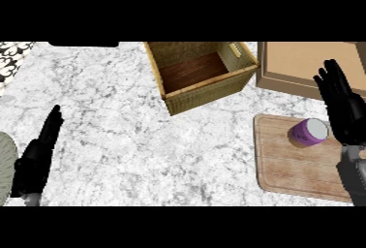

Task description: Pick the can from the cutting board and place it in the basket

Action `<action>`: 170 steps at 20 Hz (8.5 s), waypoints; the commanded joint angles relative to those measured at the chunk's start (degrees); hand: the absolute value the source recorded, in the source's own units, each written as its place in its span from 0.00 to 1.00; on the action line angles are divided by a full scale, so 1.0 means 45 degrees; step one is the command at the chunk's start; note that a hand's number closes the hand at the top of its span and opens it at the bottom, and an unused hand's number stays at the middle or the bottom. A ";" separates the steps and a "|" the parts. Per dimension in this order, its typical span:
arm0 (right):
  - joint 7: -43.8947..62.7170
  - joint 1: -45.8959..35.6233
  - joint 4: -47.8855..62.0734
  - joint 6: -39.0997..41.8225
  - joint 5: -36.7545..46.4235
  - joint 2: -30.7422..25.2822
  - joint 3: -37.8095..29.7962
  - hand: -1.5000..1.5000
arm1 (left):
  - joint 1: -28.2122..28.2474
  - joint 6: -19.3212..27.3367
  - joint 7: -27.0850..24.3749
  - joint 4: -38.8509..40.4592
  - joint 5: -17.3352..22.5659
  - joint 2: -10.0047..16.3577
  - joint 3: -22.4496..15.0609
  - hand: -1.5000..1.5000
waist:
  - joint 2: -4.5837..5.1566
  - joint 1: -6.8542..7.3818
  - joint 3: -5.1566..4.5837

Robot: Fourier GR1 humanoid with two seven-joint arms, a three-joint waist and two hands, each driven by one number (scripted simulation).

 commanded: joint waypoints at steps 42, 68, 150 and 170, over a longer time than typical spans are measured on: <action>0.5765 0.0326 -0.5498 0.9382 0.3729 -0.7792 -0.0882 0.00 | -0.1088 -0.0465 0.0660 -0.2027 0.0575 -0.3498 0.0456 0.50 | -0.0206 0.0013 0.0187; 0.1073 0.2037 -0.3075 0.7737 1.1015 -0.3448 -0.0352 0.00 | -0.0066 -0.2328 -0.0359 -0.1288 -0.0531 -0.4987 0.1563 0.50 | -0.0226 -0.0143 0.0190; 0.8257 -0.3202 -0.3153 -0.0468 1.3006 0.5355 1.1312 1.00 | -0.1150 -0.4151 0.0613 -0.1080 -0.2286 -0.6536 0.3207 0.50 | -0.0280 0.0570 0.0186; 1.4611 -0.9288 -0.4125 0.1054 1.1578 0.4426 0.8863 1.00 | 0.0071 -0.4160 0.0589 -0.1957 -0.2092 -0.6639 0.3310 0.50 | -0.0268 -0.0039 0.0179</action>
